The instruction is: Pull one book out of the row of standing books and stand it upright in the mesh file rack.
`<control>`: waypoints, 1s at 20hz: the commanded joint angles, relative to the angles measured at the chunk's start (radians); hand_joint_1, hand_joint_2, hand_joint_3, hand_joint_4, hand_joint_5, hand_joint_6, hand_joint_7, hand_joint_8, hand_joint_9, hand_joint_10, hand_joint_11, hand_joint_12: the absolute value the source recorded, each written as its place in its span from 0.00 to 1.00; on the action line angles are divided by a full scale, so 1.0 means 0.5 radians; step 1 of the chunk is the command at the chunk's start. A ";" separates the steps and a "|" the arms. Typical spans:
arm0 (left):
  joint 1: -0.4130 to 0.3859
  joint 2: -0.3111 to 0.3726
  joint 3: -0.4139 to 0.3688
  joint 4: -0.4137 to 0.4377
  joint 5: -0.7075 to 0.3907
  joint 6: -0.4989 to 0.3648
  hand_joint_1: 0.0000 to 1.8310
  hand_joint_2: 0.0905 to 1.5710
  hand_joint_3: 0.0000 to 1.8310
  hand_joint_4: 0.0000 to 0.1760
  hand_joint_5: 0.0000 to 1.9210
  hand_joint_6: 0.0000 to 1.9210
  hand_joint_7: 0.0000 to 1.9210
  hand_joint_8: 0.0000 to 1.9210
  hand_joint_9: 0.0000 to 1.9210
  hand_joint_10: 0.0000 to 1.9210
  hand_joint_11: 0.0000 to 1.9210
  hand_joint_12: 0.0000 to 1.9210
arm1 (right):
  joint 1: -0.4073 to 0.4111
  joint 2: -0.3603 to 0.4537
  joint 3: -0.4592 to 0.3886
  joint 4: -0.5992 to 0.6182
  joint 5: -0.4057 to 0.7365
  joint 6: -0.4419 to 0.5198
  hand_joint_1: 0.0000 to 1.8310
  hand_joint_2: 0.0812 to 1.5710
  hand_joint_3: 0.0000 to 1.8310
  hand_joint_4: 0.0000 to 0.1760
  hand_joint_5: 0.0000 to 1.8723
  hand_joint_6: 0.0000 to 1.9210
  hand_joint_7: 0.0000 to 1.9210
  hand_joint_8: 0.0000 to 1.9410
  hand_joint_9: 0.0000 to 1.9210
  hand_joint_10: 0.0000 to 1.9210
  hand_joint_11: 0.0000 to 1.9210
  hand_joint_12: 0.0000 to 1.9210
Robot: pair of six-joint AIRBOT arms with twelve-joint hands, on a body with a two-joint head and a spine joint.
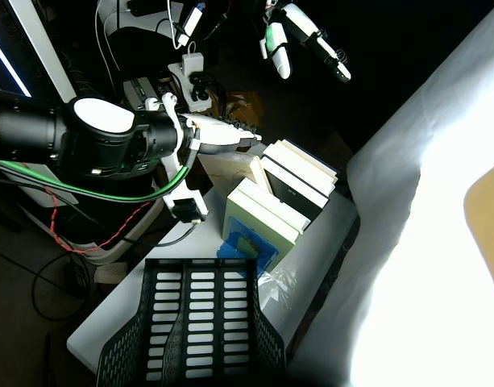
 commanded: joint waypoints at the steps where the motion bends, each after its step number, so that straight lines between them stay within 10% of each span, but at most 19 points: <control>1: -0.007 0.021 0.021 -0.045 -0.275 -0.009 0.33 0.77 0.00 0.00 0.00 0.00 0.00 0.00 0.00 0.00 0.00 0.00 | 0.029 0.009 0.006 0.051 0.022 0.001 0.48 0.57 0.00 0.00 0.00 0.00 0.00 0.00 0.00 0.00 0.00 0.00; 20: 0.093 0.107 -0.065 -0.149 -0.581 -0.009 0.37 0.86 0.02 0.02 0.00 0.00 0.00 0.00 0.00 0.00 0.00 0.00 | -0.050 -0.292 0.153 -0.156 -0.202 -0.062 0.55 0.60 0.00 0.00 0.00 0.00 0.00 0.00 0.00 0.00 0.00 0.00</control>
